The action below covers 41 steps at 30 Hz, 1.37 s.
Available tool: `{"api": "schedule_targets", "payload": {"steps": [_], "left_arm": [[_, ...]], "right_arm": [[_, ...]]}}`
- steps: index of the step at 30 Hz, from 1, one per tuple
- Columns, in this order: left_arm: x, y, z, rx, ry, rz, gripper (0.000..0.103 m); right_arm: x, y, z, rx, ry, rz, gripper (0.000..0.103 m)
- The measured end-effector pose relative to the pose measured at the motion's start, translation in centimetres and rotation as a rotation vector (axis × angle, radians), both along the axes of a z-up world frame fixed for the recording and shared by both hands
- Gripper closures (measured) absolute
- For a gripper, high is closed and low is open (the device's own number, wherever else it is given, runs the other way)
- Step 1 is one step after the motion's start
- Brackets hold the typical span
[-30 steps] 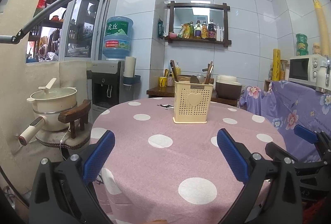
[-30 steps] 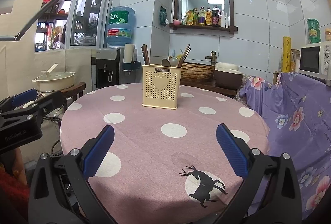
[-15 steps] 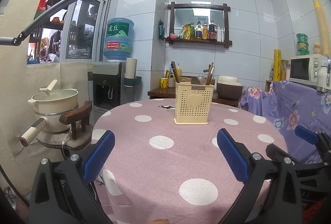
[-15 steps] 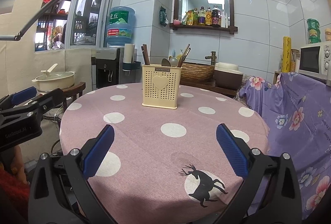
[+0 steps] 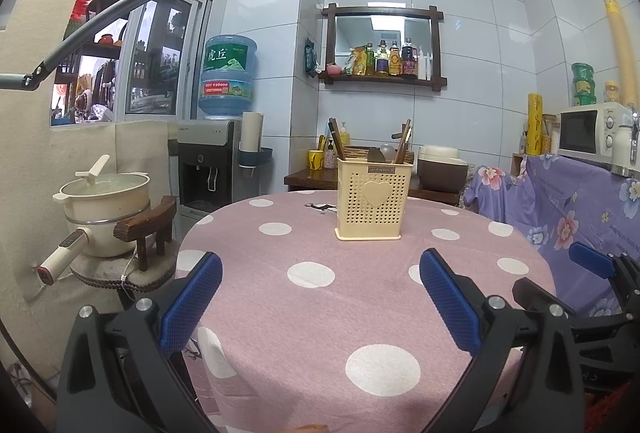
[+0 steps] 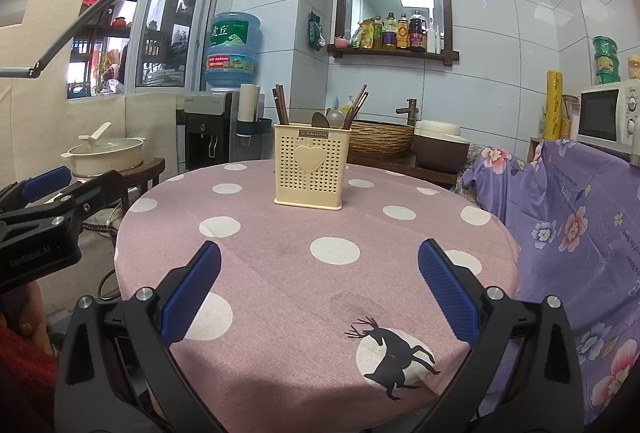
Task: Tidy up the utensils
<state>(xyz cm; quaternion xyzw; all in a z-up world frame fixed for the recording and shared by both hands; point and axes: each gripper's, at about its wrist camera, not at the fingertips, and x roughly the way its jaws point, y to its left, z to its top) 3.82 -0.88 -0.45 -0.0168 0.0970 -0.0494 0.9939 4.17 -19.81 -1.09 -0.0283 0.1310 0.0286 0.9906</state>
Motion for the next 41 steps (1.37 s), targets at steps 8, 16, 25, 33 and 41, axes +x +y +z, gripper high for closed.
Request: {"api": "schedule_targets", "payload": {"steps": [8,16,25,33,41], "left_arm": [[-0.01,-0.04,0.01,0.0,0.0,0.0,0.005],[-0.04,-0.08,0.06,0.002,-0.001,-0.002,0.005],[0.02,-0.09,0.09,0.001,0.007,-0.007,0.005],[0.02,0.1,0.08,0.006,0.004,0.001,0.005],[0.06,0.14,0.06,0.009,0.011,0.005,0.005]], "right_arm": [[0.03,-0.05,-0.05,0.001,0.002,0.001,0.005],[-0.06,-0.09,-0.18,0.001,0.001,-0.002,0.005],[-0.08,-0.1,-0.19,0.001,0.002,-0.001,0.005],[-0.16,-0.16,-0.14,-0.002,-0.005,-0.006,0.005],[-0.21,-0.09,-0.12,-0.004,-0.005,-0.007,0.005]]}}
